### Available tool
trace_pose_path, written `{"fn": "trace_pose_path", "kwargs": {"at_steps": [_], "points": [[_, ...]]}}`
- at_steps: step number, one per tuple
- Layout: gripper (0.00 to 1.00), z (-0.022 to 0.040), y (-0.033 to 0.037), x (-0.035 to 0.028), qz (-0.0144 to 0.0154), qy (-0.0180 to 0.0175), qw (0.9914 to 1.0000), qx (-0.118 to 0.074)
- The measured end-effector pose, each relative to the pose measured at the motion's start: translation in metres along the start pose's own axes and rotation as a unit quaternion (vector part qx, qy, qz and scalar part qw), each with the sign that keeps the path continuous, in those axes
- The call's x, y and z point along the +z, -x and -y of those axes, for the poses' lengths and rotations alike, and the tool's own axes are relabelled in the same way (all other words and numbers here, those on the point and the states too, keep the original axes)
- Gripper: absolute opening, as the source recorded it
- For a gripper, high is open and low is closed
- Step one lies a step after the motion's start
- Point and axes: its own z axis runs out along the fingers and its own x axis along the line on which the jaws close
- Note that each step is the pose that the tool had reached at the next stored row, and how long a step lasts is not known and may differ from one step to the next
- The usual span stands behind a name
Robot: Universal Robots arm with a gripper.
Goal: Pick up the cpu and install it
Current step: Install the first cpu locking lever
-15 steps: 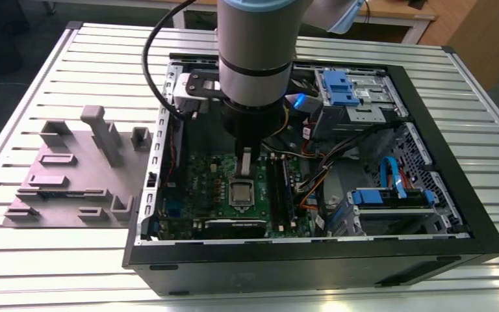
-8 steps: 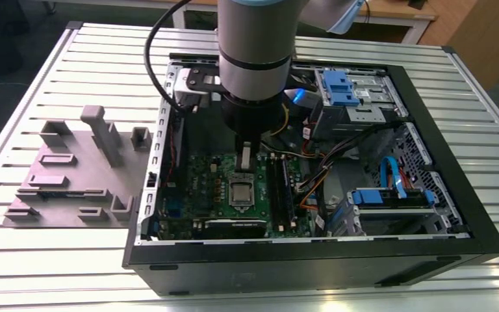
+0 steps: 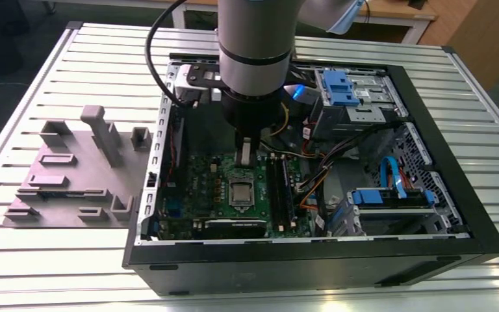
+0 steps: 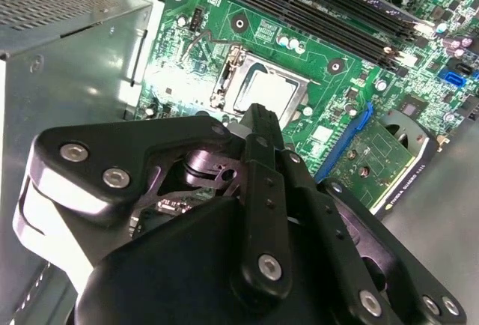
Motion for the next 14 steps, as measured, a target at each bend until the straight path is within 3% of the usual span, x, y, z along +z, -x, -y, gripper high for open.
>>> {"fn": "trace_pose_path", "kwargs": {"at_steps": [14], "points": [[0.10, -0.0003, 0.0031, -0.0026, -0.0001, 0.0001, 1.00000, -0.001]]}}
